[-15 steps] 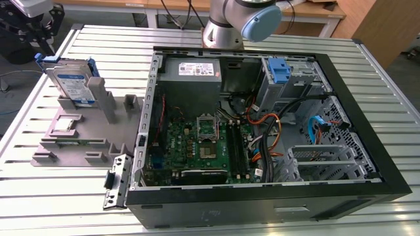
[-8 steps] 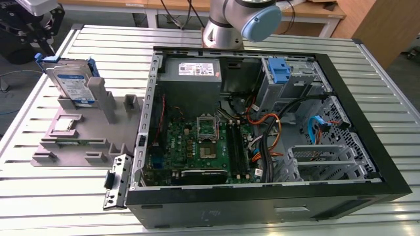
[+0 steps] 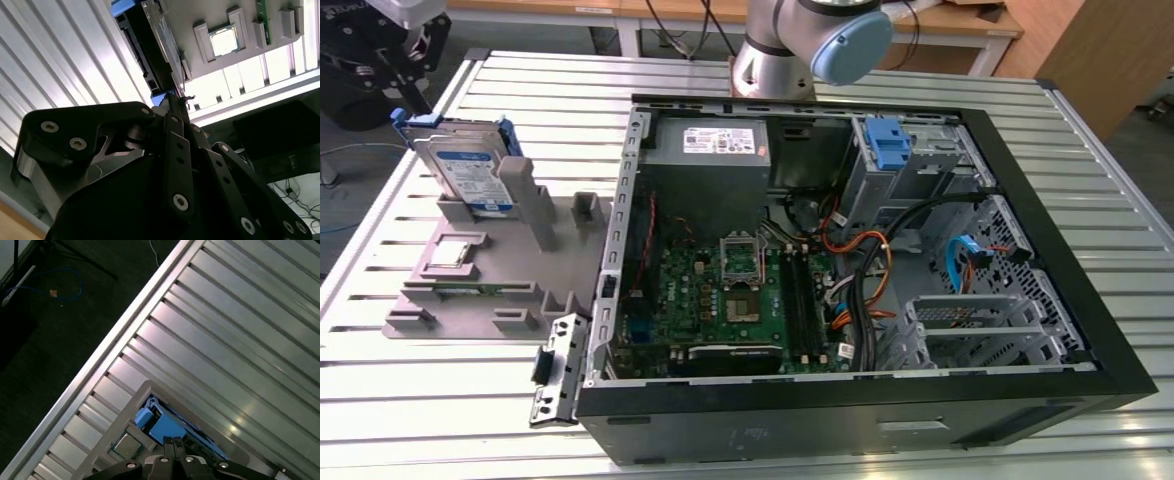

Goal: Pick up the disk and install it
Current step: 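Pick up the disk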

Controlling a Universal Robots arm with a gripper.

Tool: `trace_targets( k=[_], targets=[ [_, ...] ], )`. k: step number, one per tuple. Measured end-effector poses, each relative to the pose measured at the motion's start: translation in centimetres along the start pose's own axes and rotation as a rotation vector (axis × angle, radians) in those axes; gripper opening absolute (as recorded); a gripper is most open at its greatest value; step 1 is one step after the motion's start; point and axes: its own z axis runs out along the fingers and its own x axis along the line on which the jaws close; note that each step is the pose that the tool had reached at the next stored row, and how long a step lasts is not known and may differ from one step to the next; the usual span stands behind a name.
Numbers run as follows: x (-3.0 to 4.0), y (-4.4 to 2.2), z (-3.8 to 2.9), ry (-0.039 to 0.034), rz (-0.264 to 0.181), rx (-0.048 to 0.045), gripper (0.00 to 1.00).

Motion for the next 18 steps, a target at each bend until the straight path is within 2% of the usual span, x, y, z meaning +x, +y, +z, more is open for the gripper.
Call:
trace_targets(
  k=[4, 11, 18],
  targets=[
    [0.01, 0.00, 0.03, 0.0028, -0.051, -0.0019, 0.10],
    [0.00, 0.00, 0.05, 0.0032, -0.061, -0.0023, 0.10],
    [0.00, -0.01, 0.12, 0.0103, -0.184, -0.0067, 0.10]
  ],
)
